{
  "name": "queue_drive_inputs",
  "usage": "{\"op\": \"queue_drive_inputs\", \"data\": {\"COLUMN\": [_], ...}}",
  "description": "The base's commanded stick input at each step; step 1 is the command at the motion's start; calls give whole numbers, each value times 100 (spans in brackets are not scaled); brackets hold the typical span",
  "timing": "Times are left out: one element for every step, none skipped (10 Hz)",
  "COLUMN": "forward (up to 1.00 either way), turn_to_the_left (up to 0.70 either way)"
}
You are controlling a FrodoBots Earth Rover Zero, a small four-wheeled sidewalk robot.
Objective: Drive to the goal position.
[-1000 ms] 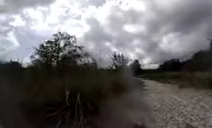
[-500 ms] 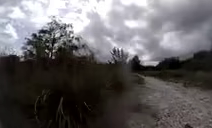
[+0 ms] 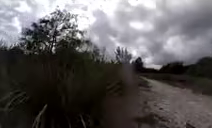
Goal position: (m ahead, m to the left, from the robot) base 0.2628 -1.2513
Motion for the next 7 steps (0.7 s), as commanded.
{"op": "queue_drive_inputs", "data": {"forward": [52, 37, 7, -31, -69, -69, -69], "turn_to_the_left": [3, 7, 8, 7, 1, 1, 1]}}
